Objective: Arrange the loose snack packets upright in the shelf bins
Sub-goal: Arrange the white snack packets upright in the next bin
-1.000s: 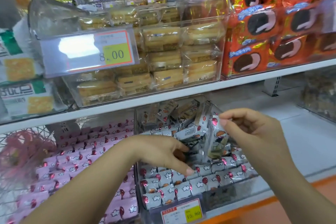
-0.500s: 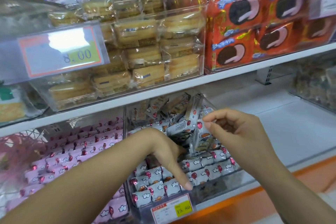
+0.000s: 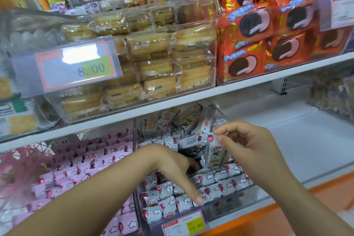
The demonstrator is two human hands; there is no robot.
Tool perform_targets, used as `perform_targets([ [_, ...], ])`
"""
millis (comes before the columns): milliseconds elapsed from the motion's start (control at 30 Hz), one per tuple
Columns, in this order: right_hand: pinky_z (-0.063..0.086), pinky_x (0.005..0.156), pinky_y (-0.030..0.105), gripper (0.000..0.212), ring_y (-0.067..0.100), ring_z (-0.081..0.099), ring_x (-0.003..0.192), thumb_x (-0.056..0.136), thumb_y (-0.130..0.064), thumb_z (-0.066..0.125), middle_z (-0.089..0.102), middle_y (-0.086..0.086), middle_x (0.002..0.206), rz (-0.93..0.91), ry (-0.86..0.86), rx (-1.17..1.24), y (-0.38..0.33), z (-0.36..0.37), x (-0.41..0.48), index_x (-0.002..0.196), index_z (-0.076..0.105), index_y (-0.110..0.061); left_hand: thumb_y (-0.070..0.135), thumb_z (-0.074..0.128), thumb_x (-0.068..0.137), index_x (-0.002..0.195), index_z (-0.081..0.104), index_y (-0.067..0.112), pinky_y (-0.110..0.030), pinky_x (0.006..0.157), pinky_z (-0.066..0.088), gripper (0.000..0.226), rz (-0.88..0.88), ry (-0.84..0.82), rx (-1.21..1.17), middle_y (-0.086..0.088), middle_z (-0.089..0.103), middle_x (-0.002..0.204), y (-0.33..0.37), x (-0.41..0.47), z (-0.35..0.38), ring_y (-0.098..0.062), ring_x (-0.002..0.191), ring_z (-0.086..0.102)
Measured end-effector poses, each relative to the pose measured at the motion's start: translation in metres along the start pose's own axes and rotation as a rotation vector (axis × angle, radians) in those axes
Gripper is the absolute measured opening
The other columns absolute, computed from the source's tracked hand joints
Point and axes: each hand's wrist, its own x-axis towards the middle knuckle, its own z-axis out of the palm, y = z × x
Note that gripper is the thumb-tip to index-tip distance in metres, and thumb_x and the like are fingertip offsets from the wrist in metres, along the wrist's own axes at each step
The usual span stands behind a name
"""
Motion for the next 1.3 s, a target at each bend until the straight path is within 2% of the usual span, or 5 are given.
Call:
perform_targets([
  [400,0.044,0.051,0.028,0.022,0.026,0.052,0.059,0.082,-0.009,0.067,0.060,0.010,0.064,0.012,-0.019,0.009,0.001,0.000,0.000,0.074,0.071,-0.030,0.069,0.058,0.078,0.152,0.016,0.016,-0.039,0.114,0.029,0.100,-0.042,-0.032,0.049,-0.003,0.023,0.157,0.010,0.000,0.004,-0.023,0.142,0.026],
  [800,0.047,0.055,0.031,0.019,0.026,0.054,0.063,0.083,-0.011,0.067,0.063,0.011,0.068,0.024,-0.002,0.006,0.004,-0.002,0.000,0.077,0.071,-0.029,0.051,0.063,0.085,0.148,0.024,0.033,-0.031,0.113,0.030,0.076,0.148,0.178,-0.337,0.008,0.027,0.154,-0.018,-0.007,0.017,-0.013,0.137,0.034],
  [1033,0.047,0.056,0.032,0.021,0.023,0.053,0.062,0.084,-0.010,0.067,0.062,0.007,0.065,0.009,0.004,-0.024,0.005,-0.001,0.002,0.078,0.071,-0.029,0.025,0.063,0.091,0.121,0.059,0.020,-0.024,0.076,0.055,0.031,0.201,0.454,-0.660,0.002,0.070,0.092,-0.020,0.000,0.021,-0.008,0.081,0.067],
  [1133,0.048,0.058,0.033,0.022,0.021,0.055,0.063,0.084,-0.009,0.067,0.063,0.004,0.067,0.010,0.023,-0.019,0.005,-0.002,0.002,0.077,0.071,-0.030,0.033,0.064,0.089,0.099,0.066,0.018,-0.020,0.071,0.054,0.017,0.157,0.541,-0.727,0.002,0.071,0.090,-0.012,0.007,0.018,-0.008,0.082,0.070],
  [1300,0.049,0.058,0.035,0.025,0.017,0.056,0.062,0.083,-0.008,0.067,0.062,0.001,0.065,-0.032,0.060,-0.050,0.003,0.002,0.001,0.077,0.069,-0.032,0.048,0.065,0.085,0.083,0.067,0.011,-0.031,0.072,0.049,0.038,0.045,0.659,-0.602,-0.016,0.071,0.093,-0.003,0.011,0.013,-0.026,0.076,0.063],
])
